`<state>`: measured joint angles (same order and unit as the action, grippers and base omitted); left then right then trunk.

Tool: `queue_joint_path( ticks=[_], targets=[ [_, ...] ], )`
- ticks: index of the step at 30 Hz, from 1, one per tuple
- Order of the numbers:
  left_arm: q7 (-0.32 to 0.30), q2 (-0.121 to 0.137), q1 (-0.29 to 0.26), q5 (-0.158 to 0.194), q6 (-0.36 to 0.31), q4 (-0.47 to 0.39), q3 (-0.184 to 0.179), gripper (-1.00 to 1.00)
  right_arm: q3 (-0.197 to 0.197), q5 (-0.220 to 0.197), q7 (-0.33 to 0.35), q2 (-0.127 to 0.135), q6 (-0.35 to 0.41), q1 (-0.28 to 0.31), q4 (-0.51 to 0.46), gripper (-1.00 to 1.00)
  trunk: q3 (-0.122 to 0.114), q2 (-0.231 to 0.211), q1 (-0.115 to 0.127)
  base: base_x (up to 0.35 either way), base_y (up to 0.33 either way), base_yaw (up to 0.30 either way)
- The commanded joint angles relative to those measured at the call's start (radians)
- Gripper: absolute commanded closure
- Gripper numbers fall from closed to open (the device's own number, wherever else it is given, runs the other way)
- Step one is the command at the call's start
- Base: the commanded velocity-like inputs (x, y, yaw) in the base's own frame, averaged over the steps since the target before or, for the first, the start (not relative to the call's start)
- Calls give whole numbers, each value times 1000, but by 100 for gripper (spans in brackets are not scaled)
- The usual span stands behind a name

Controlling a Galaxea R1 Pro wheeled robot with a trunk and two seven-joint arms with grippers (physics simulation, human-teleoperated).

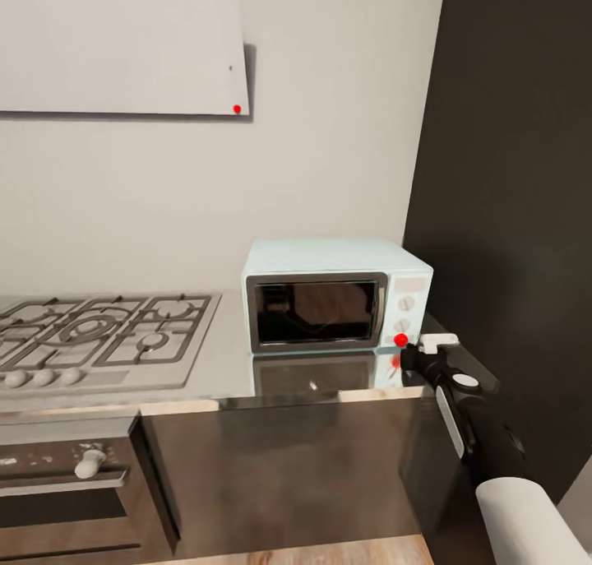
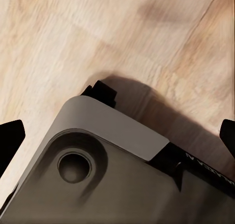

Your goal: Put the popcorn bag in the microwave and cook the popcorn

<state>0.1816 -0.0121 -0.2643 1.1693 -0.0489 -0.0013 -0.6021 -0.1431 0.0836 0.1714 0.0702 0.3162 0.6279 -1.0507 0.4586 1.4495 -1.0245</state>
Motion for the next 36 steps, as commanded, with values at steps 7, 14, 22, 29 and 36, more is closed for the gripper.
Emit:
queue_joint_path(
  ticks=[7,14,22,29,36],
  targets=[
    [3,0,-1,6,-3,0,-8,-100,-1,34,8,-1,4,-38,-51,100,1,1,0,313,0,0],
    [4,-3,-1,6,-2,0,-10,-100,-3,36,10,5,4,0,-1,100,1,1,0,-31,0,0],
    [4,-6,-1,6,-2,0,-10,-100,-5,35,17,6,9,1,-64,100,1,1,0,-337,0,0],
    [4,-10,-1,6,-2,0,-10,-100,-5,32,118,9,367,7,-265,100,1,1,0,-344,0,0],
    [4,-12,-1,6,-3,0,-10,-100,-1,80,118,1,447,-200,-238,100,1,1,0,-344,0,0]
  ],
)
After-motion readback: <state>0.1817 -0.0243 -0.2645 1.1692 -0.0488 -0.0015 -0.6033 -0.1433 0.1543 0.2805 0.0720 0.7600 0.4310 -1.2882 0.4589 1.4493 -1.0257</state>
